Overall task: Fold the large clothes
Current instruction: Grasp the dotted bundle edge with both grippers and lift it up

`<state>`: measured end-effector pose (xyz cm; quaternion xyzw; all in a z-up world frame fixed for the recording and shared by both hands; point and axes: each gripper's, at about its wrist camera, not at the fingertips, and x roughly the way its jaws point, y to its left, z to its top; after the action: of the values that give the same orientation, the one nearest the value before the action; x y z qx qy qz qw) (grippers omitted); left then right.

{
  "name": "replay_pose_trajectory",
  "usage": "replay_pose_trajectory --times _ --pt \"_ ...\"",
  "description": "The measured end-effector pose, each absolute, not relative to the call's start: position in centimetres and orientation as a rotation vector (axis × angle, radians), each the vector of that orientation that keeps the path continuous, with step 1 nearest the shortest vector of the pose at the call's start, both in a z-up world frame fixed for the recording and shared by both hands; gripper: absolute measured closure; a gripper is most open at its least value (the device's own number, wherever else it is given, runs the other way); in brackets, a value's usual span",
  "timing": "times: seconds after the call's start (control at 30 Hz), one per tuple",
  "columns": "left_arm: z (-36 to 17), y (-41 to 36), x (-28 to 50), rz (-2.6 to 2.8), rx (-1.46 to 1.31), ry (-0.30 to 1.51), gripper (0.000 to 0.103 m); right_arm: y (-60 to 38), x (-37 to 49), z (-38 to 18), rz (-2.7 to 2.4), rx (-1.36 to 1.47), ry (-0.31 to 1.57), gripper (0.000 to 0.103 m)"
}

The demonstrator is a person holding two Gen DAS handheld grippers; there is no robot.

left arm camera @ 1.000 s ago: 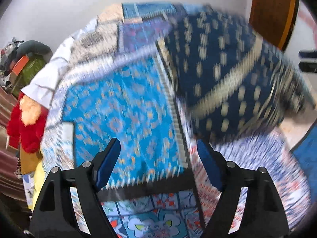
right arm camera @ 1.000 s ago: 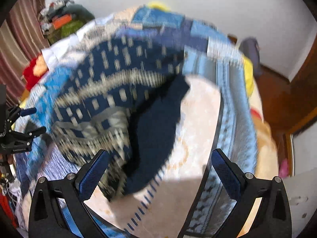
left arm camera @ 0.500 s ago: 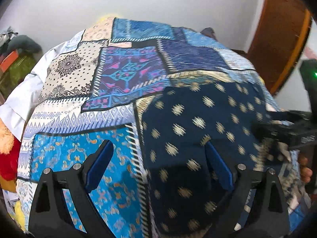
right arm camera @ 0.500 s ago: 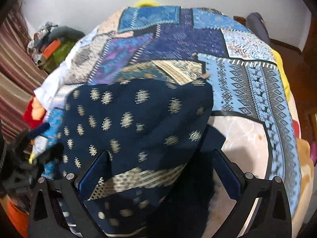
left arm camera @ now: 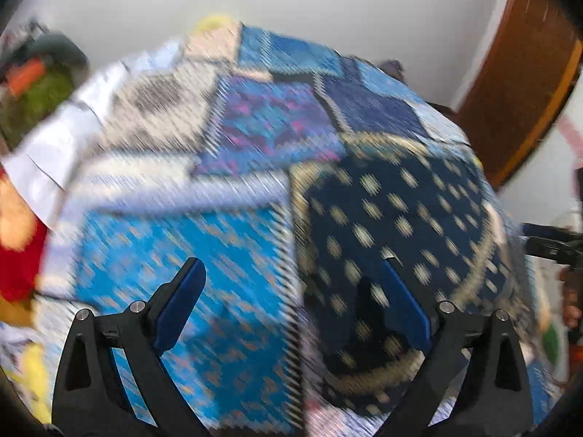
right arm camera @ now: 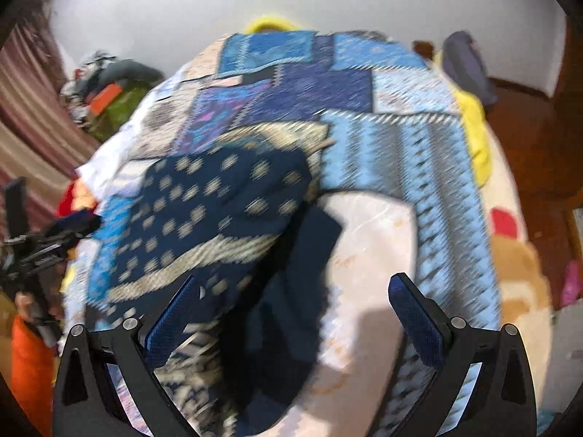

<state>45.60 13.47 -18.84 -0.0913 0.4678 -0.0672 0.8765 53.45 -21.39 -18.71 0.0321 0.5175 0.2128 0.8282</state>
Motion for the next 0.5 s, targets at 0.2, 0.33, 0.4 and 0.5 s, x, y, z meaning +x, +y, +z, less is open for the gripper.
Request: replay_pose_trajectory --times 0.2,0.33,0.4,0.5 --pt "-23.6 12.4 45.5 -0.346 -0.499 1.124 0.006 -20.1 52.8 -23.2 0.509 0.168 1.236 0.0" --pt "-25.0 11.3 47.3 -0.387 -0.569 1.135 0.006 -19.7 53.6 -26.0 0.55 0.26 1.293 0.0" --pt "-25.7 10.6 48.6 -0.397 -0.577 1.146 0.003 -19.1 54.0 -26.1 0.572 0.272 1.275 0.0" --pt "-26.3 9.8 50.0 -0.413 -0.574 1.151 0.002 -18.3 54.6 -26.7 0.599 0.317 1.269 0.0"
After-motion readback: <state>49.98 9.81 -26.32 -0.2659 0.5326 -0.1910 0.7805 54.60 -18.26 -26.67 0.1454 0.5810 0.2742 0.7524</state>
